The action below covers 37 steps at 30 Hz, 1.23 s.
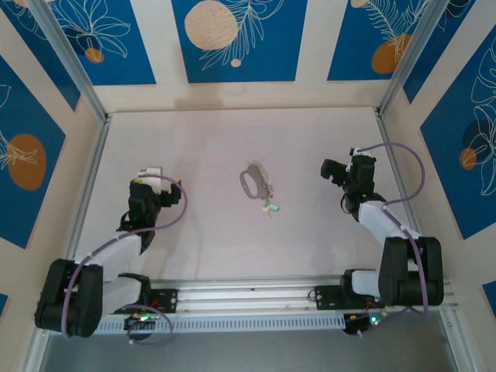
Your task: Put the keys on the keyring
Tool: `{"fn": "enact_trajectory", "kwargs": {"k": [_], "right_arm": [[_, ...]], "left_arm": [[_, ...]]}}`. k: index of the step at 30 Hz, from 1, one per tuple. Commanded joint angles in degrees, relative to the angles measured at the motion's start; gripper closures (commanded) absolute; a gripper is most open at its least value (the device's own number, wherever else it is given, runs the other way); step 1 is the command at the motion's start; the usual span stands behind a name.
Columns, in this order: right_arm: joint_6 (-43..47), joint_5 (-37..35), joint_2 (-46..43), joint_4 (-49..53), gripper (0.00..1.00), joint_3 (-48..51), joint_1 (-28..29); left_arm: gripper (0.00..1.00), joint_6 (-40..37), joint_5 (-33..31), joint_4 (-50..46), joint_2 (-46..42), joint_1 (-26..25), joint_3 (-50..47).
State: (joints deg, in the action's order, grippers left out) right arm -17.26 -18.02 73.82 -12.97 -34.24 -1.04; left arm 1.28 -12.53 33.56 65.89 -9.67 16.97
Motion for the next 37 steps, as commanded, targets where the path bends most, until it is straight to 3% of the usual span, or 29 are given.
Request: {"fn": "enact_trajectory", "kwargs": {"k": [1,4,7,9,10,11,13,15,37], "right_arm": [[4.8,-3.1,3.1,-13.6,0.01,3.4,0.8],[5.6,-0.9,6.3,-16.8,0.01,4.4,1.0],[7.7,0.1,10.1,-31.5,0.01,10.9,2.2],[10.2,3.3,10.4,-35.6,0.01,13.1,3.1],[10.9,4.4,12.4,-39.5,0.01,14.2,3.3],[11.2,5.3,14.7,-44.1,0.01,14.8,3.2],[10.9,7.3,13.0,-34.0,0.01,11.2,2.5],[10.5,10.1,13.6,-34.2,0.01,10.9,1.2],[11.3,11.1,13.5,-33.9,0.01,10.7,1.5]], "left_arm": [[0.0,-1.9,-1.7,15.2,4.9,2.0,-3.7],[0.0,-3.4,0.7,20.9,11.1,2.8,-2.3],[0.0,-3.5,4.7,25.8,18.4,4.4,-0.9],[0.0,-4.0,5.8,33.2,24.3,4.6,-1.4],[0.0,-3.8,6.2,31.8,24.6,4.8,-0.9],[0.0,-3.1,7.2,24.2,22.5,5.3,1.1],[0.0,-3.1,10.4,22.3,23.7,6.5,3.4],[0.0,-2.7,11.0,17.9,23.2,6.8,5.1],[0.0,-2.9,10.8,16.4,24.3,6.8,6.6]]}}
